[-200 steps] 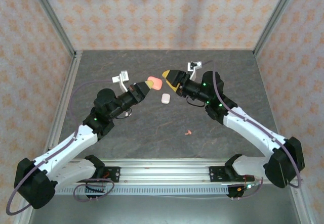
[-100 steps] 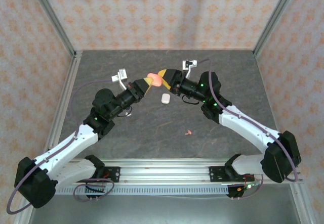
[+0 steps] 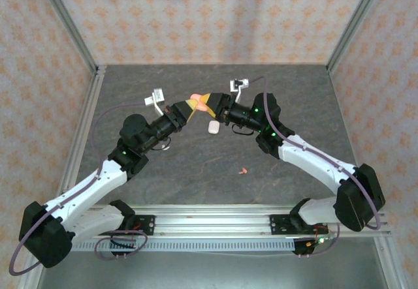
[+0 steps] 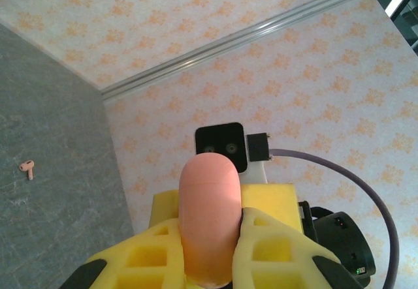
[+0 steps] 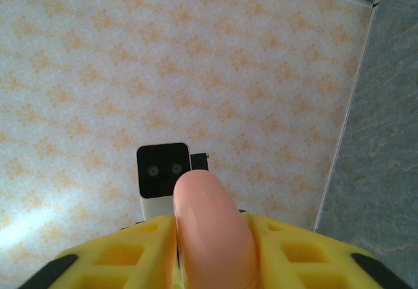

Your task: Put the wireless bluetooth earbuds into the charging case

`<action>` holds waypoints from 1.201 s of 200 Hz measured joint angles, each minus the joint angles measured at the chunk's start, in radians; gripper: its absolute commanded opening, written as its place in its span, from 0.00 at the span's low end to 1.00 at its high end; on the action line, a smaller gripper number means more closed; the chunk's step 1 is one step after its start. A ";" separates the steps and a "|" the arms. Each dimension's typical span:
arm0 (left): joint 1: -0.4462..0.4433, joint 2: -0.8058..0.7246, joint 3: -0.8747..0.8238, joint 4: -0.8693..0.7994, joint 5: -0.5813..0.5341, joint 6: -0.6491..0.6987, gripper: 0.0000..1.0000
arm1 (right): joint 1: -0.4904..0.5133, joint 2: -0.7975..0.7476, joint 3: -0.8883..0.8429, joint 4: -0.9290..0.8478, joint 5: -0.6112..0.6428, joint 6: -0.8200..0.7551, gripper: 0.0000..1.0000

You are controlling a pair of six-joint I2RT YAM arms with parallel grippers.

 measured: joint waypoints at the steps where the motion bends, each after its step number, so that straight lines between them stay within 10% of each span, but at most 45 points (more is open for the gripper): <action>1: 0.000 0.000 0.000 0.000 0.000 0.000 0.02 | 0.000 0.000 0.000 0.000 0.000 0.002 0.24; 80: 0.011 0.006 0.189 -0.366 0.148 0.245 0.57 | -0.004 -0.056 0.052 -0.216 -0.008 -0.237 0.05; 161: 0.010 -0.187 0.237 -0.719 0.153 0.717 0.72 | -0.002 -0.206 0.151 -0.666 0.005 -0.817 0.05; 240: 0.010 -0.234 0.119 -0.672 0.169 0.877 0.66 | -0.002 -0.263 -0.045 -0.430 -0.032 -0.796 0.05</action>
